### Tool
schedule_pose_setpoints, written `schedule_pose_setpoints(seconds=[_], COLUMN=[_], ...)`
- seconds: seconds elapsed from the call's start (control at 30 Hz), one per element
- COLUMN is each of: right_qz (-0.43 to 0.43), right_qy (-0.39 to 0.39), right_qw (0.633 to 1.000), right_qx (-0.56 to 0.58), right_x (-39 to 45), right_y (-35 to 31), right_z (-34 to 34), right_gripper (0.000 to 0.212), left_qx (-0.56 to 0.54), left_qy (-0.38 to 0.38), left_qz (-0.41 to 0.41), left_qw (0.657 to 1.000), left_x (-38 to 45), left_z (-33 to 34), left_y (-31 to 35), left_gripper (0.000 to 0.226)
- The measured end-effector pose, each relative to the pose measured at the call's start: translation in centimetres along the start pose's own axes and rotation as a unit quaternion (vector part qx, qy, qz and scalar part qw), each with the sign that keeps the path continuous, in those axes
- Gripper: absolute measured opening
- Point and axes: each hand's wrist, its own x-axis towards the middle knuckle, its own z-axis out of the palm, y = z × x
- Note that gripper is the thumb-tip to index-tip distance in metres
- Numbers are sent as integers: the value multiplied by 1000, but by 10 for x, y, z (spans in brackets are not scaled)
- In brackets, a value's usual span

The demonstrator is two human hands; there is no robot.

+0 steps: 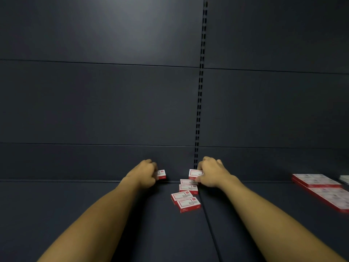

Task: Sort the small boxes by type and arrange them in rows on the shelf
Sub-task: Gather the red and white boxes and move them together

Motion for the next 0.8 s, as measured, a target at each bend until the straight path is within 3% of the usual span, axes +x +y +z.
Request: schedule_pose_setpoints(seconds=[0.37,0.8], right_qz=[105,234], right_qy=[-16,-15], right_qw=[993,968], right_qx=[-57,-94], right_x=[-66,-208], right_y=[81,218], right_z=[-27,-73], right_gripper=[39,32], left_qx=[24,-9], left_qy=[32,29], left_qz=[125,224], left_qw=[991,974], left_x=[27,14], left_z=[-8,14], left_y=[104,284], left_gripper=[27,24])
